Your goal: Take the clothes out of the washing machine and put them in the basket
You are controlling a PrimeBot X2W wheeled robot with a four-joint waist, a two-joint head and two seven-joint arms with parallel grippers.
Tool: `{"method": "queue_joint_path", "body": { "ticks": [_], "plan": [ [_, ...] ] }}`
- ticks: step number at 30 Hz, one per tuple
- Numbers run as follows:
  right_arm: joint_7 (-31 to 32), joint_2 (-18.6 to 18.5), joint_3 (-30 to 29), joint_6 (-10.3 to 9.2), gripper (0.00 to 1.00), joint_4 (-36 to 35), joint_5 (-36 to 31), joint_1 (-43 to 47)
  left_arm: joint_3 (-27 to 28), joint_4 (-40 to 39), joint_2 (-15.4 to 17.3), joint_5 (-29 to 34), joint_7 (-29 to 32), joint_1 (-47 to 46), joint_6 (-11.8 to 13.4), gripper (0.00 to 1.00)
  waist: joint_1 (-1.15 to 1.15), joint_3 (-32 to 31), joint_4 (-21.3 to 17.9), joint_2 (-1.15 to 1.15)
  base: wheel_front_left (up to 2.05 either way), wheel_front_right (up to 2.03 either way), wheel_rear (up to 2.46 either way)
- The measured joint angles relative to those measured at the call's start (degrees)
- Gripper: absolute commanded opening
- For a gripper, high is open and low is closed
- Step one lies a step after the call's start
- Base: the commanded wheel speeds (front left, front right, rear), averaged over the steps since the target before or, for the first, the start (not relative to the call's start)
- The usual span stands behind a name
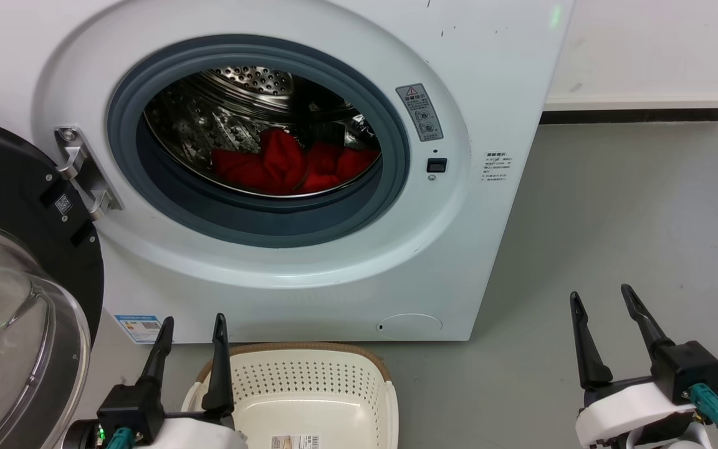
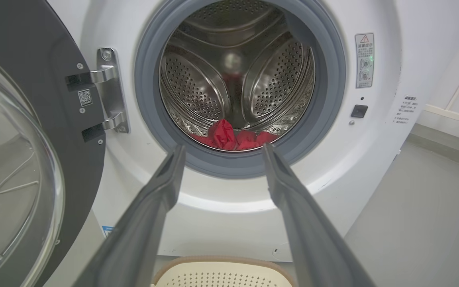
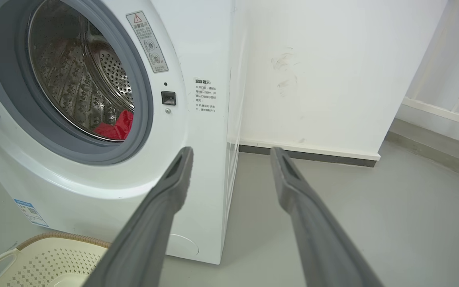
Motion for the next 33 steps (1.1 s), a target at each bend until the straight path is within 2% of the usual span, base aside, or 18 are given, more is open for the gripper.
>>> {"method": "queue_joint_path", "body": {
  "ticks": [10,24,33],
  "plan": [
    [-1.11,-0.02,-0.05,0.00,1.00,0.96,-2.03,0.00,-0.62,0.60,0.13,4.22,-1.14,0.36,-1.19,1.00,0.00,-0.24,-0.17,0.00,0.00,0.00,0.00],
    [-2.58,-0.03,0.73,0.00,1.00,0.80,-6.36,0.00,-0.53,1.29,-0.01,9.99,-2.43,1.08,-1.00,1.00,0.00,0.09,-0.72,0.00,0.00,0.00,0.00],
    [-2.59,-0.07,-0.16,0.00,1.00,2.90,-1.80,0.15,1.10,0.92,-0.69,9.16,-2.57,1.06,-1.05,1.00,0.00,0.40,-0.82,0.00,0.00,0.00,0.00]
  ]
}}
